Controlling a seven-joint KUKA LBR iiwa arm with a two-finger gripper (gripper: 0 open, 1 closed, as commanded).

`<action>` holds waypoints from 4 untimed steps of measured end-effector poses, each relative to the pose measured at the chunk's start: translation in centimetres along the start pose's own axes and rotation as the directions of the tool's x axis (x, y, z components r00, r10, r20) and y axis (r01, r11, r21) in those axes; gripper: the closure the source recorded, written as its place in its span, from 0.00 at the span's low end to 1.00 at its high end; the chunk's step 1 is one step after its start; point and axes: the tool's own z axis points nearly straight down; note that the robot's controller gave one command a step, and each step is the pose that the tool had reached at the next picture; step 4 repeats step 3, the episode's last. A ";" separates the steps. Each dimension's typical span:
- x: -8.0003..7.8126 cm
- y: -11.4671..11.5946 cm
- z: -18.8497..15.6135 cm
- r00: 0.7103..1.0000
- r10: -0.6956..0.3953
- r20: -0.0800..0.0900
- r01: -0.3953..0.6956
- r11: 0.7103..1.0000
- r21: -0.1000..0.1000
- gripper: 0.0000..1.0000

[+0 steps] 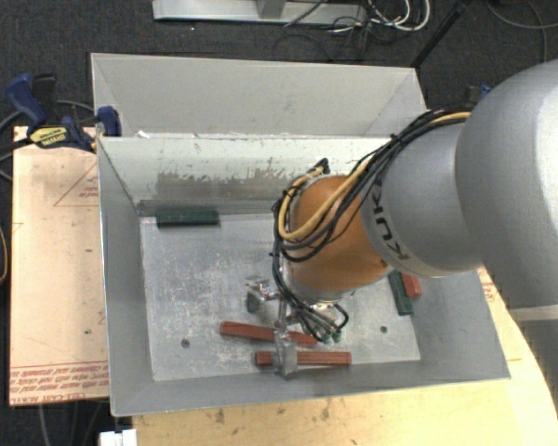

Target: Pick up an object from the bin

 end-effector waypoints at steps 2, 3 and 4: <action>-0.6 0.9 -6.3 0.891 -0.454 0.011 0.454 0.891 0.006 1.00; 2.3 -2.0 -17.4 0.881 -0.474 0.013 0.474 0.881 0.010 1.00; 2.3 -2.0 -17.4 0.881 -0.474 0.013 0.474 0.881 0.010 1.00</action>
Offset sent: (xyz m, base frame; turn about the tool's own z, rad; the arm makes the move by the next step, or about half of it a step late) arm 0.0000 0.0000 0.0000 0.0000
